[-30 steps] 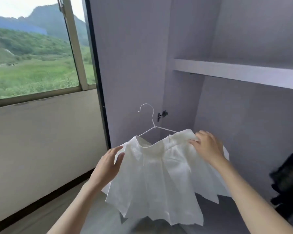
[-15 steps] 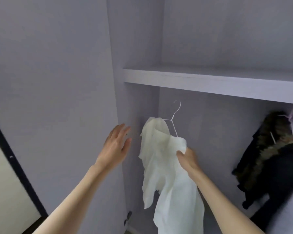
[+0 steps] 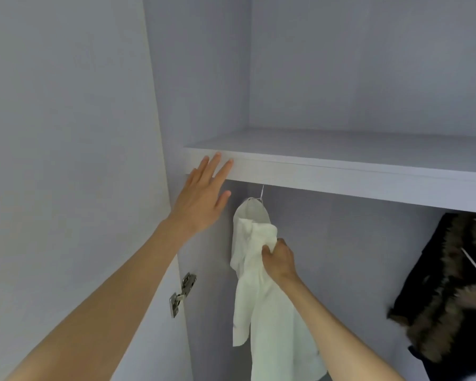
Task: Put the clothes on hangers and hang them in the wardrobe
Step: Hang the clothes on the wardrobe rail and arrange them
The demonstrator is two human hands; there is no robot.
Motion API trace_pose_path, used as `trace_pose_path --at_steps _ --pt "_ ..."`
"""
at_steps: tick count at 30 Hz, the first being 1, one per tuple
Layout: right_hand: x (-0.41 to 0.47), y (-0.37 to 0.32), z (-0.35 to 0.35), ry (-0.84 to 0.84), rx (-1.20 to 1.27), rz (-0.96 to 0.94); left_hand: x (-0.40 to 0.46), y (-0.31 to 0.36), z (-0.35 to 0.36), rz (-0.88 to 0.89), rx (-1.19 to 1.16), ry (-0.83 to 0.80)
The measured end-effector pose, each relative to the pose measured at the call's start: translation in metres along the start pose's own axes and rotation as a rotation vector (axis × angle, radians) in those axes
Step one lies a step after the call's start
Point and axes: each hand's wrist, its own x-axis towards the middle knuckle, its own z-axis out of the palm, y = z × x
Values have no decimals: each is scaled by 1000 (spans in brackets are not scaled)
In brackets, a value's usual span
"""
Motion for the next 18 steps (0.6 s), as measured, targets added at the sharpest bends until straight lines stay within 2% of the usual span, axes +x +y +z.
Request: trace_pose_path --at_steps 4,11,18 --pt "30 -7 19 13 4 -16 23 -21 16 -19 26 -15" --pt "64 -16 45 33 -14 -30 33 -34 24 27 40 125" --pt "84 -29 70 -11 -111 2 36 -29 31 -7 -16 190"
